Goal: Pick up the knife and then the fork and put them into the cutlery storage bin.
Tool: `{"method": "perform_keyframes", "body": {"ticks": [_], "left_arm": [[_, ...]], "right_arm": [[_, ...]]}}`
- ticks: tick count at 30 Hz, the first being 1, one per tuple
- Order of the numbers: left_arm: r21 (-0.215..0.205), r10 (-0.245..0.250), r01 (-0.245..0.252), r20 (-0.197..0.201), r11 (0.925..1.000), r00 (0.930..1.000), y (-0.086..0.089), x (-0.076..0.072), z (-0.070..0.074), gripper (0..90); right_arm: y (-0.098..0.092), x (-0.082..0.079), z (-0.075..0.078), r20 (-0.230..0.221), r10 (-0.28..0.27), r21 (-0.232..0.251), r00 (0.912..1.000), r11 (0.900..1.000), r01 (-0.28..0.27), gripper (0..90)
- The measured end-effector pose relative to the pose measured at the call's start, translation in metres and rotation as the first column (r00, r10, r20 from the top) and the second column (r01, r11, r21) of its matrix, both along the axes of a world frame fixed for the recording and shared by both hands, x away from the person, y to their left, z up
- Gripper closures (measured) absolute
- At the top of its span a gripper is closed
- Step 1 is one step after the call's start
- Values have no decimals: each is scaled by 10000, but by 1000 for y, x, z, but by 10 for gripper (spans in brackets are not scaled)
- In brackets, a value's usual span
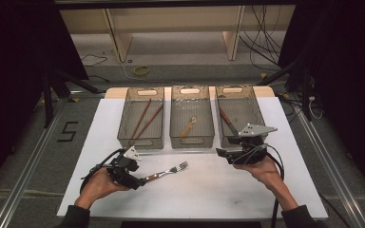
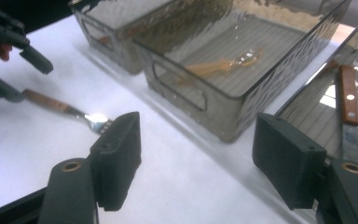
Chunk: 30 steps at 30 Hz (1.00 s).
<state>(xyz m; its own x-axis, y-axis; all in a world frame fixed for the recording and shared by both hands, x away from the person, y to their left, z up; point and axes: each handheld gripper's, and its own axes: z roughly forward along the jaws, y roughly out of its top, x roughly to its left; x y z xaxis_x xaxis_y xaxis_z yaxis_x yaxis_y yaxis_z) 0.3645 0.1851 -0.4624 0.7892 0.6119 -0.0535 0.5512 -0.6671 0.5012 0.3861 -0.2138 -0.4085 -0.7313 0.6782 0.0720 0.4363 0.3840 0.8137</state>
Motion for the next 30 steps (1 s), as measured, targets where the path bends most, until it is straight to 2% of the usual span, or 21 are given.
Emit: {"method": "perform_keyframes", "body": {"ticks": [8,11,14,17,30], "left_arm": [[532,-293,304,-214,9981,9993,-1,-1,-3,411],[578,-445,462,-304,9973,9985,-4,-1,-5,434],[971,-565,599,-376,9935,9977,-7,-1,-8,457],[1074,-733,773,-408,9912,9965,-8,-1,-8,486],[1434,-892,961,-543,9850,9945,-12,0,-11,536]], "right_arm": [[0,-8,-12,-261,108,-232,9996,9997,-114,334],[0,-10,-14,-301,125,-303,9995,9995,-134,333],[-1,-13,-16,-342,133,-271,9993,9995,-143,334],[-2,-15,-17,-352,191,-258,9992,9995,-201,334],[-2,-24,-19,-411,372,-274,9985,9989,-384,335]]}}
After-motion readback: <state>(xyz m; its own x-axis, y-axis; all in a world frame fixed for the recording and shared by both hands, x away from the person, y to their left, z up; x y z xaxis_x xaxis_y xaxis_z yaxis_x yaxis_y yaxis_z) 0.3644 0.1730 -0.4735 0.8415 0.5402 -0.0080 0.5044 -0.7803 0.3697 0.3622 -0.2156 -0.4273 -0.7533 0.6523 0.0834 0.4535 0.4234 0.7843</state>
